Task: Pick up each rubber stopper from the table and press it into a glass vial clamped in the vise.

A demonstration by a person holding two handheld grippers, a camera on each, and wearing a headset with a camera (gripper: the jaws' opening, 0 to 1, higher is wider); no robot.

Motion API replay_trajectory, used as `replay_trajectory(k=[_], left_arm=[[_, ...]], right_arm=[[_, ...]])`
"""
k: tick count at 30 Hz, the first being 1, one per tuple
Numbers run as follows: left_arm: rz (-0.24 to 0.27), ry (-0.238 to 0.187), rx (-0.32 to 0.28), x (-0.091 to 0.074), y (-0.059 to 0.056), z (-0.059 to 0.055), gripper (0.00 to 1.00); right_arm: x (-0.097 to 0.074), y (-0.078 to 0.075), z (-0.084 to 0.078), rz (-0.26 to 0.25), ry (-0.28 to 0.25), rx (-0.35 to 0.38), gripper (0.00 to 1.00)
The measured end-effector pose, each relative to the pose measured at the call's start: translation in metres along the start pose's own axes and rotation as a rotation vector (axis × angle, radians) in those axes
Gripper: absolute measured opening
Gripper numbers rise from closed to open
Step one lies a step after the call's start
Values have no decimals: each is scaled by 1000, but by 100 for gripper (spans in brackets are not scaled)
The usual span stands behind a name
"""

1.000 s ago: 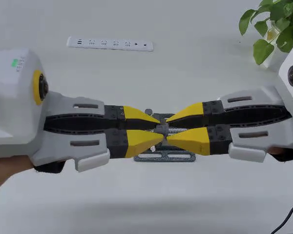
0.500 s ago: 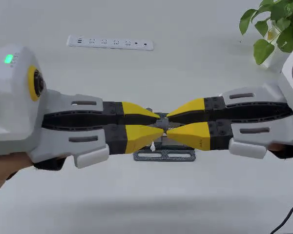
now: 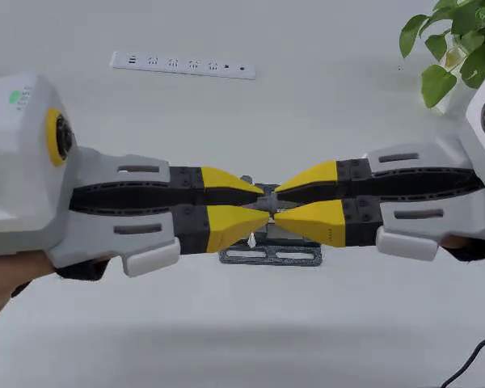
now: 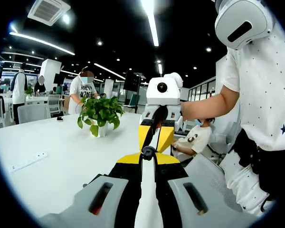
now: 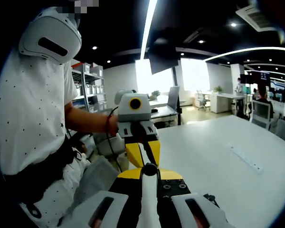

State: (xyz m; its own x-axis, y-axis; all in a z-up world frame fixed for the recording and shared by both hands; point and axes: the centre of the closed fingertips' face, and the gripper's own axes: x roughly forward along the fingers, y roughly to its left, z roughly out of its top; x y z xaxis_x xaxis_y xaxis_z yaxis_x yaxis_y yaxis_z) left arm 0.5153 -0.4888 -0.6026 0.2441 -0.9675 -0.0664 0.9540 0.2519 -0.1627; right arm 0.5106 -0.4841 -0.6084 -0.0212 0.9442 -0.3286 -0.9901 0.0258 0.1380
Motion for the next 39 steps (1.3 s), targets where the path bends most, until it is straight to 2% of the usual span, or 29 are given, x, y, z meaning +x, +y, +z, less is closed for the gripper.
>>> replay_trajectory(k=[9,22,29,32,39], left_arm=[[7,2,6,-4,1,-4,6],[58,14,5,-15,13,-13,18],[95,31,12,-21,19,-22,30],[101,40,0,-23,19,-28,35],[134,66,2,-29,26,-41,46]], right_arm=[[5,-1,-2,19,23,25,5],[6,-7,-6,24,81,29,5],[6,-24,-17,-11,160,28,5],[8,-29,-19,-12,185,30,5],[14,-45,-29,-22,284,11,5]])
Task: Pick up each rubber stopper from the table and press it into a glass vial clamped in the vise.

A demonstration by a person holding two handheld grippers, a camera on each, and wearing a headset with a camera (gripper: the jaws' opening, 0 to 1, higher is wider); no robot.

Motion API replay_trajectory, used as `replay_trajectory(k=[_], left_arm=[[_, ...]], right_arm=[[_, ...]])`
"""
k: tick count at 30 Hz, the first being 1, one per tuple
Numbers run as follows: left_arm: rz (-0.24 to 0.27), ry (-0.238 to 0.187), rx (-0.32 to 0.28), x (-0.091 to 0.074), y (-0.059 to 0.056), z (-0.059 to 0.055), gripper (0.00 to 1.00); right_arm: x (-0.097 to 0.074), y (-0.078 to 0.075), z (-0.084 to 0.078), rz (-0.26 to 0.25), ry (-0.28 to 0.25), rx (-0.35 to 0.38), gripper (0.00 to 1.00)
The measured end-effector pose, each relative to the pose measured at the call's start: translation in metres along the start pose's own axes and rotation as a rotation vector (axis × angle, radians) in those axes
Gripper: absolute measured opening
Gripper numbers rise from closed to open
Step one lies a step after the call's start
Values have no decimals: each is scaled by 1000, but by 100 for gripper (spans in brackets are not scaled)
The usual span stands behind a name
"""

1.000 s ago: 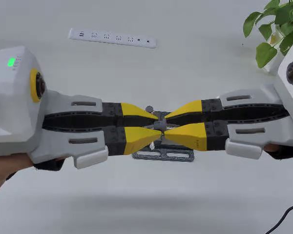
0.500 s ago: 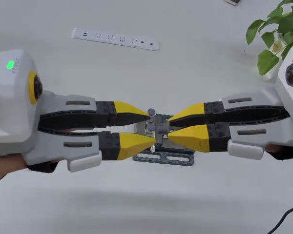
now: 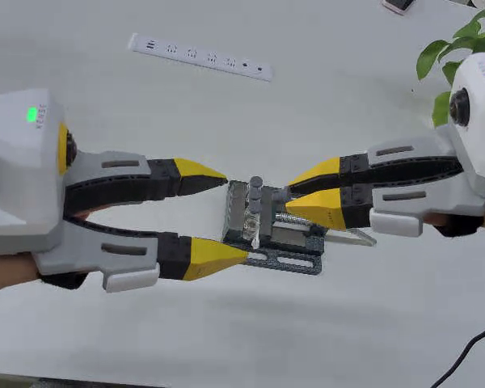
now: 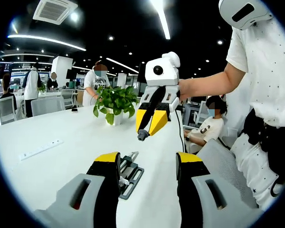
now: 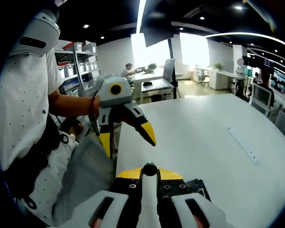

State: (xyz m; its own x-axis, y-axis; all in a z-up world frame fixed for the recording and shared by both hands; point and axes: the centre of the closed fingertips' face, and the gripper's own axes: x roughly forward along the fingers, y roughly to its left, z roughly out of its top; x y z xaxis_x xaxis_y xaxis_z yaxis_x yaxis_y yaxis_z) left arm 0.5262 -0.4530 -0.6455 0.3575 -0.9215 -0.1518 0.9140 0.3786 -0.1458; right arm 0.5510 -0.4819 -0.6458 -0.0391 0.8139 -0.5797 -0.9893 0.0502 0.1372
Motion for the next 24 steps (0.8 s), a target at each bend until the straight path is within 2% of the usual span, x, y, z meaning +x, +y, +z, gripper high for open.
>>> replay_trajectory(k=[11,19,21,24], left_arm=[[25,50,8,-1,9,-23,59],[34,101,7,0,14,-45,67],[38,118,7,0,16,-51,69],[35,148,19,1,17,-60,73]], right_arm=[[18,-21,-19,0,179,-31,5],[31,-40,-42,-12,350,-65,5],[34,-41,-45,-5,371,-60,5],[40,-46,-54,1,444,-95,5]])
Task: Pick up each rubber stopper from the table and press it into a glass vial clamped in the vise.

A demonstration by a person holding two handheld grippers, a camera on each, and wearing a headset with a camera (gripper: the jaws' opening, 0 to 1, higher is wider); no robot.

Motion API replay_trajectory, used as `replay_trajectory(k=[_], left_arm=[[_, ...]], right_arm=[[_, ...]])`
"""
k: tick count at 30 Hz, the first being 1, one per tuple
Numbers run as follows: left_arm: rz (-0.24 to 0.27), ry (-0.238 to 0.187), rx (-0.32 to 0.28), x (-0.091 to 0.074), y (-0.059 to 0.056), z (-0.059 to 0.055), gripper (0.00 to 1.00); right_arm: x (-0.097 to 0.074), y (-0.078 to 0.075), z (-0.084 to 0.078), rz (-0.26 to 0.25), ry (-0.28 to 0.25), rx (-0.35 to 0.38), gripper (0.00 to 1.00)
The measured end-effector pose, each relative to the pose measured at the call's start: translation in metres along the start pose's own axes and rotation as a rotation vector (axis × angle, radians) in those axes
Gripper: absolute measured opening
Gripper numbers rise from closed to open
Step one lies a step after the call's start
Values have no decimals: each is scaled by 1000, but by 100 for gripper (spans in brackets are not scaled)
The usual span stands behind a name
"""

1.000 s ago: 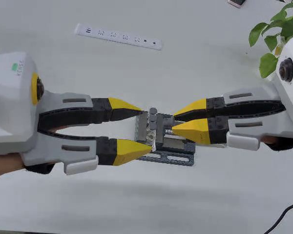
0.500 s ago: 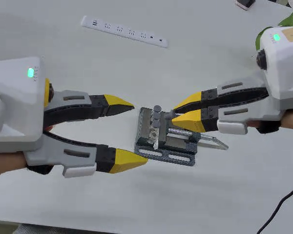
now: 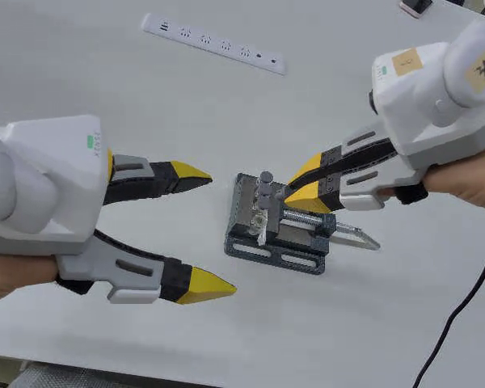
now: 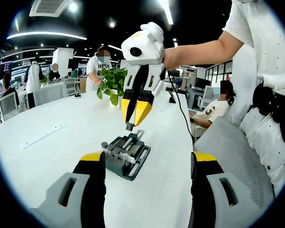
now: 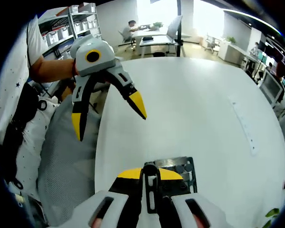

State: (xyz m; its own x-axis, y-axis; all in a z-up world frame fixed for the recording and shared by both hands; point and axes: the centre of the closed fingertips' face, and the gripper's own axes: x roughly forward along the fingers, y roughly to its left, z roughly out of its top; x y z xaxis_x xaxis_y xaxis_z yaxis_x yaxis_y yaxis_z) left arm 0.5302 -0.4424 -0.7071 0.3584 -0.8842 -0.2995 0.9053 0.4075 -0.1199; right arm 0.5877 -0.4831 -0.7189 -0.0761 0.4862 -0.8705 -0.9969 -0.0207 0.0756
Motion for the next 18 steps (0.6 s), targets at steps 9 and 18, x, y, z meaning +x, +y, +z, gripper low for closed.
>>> replay_trajectory(k=[9,18], left_arm=[[-8,28,-3,6,1,-14,82],[-7,37,-16,7,-1,-25,89]], right_arm=[[22,-7,-12,6,145,-48,5],[45,-13,-27,25,251,-66,5]])
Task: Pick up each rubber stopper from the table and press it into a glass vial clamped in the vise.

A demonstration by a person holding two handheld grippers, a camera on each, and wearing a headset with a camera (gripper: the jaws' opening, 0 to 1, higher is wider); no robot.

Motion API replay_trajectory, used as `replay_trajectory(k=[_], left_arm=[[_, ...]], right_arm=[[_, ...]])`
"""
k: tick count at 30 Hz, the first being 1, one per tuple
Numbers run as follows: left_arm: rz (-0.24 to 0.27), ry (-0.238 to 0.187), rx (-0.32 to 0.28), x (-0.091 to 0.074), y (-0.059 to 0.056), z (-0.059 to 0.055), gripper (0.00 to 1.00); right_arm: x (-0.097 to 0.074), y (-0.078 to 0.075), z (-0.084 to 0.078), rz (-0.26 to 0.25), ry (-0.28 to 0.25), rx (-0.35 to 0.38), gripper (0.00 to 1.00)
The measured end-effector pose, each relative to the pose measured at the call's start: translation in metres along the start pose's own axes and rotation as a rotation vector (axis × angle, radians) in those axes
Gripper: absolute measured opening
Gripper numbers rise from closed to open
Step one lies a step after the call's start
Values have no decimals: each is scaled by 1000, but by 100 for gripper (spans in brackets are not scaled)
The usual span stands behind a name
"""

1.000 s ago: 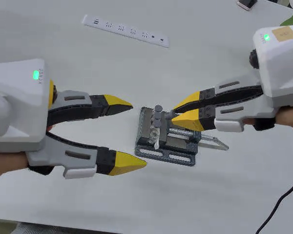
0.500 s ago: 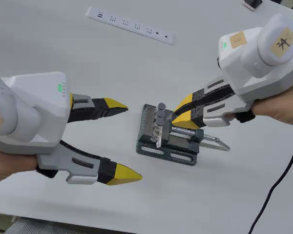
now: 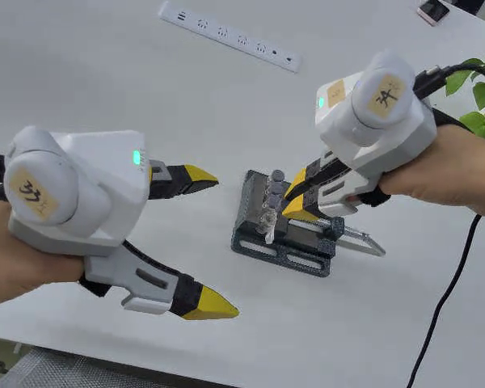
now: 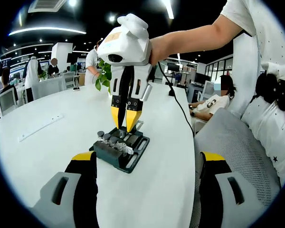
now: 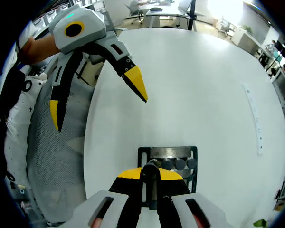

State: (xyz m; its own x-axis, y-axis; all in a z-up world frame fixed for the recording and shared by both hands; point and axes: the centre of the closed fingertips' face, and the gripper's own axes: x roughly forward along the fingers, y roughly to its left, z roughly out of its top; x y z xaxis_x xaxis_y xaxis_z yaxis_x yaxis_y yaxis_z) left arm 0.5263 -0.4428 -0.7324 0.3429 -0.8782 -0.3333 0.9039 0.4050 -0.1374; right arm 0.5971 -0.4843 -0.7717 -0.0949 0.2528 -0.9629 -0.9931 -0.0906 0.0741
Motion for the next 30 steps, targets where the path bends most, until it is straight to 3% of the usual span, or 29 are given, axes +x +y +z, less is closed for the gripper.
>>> replay_trajectory(k=[12,20,30], left_arm=[[-3,-1,0,2,-1,-7,95],[2,6,2,2,-1,-12,96],[4,-22,-12,-1,0,-9,95]], right_arm=[[19,-7,-7,15,96,1,5],[24,-6,-7,25,122,13,5],[27,-6,-7,34,151,17,5]])
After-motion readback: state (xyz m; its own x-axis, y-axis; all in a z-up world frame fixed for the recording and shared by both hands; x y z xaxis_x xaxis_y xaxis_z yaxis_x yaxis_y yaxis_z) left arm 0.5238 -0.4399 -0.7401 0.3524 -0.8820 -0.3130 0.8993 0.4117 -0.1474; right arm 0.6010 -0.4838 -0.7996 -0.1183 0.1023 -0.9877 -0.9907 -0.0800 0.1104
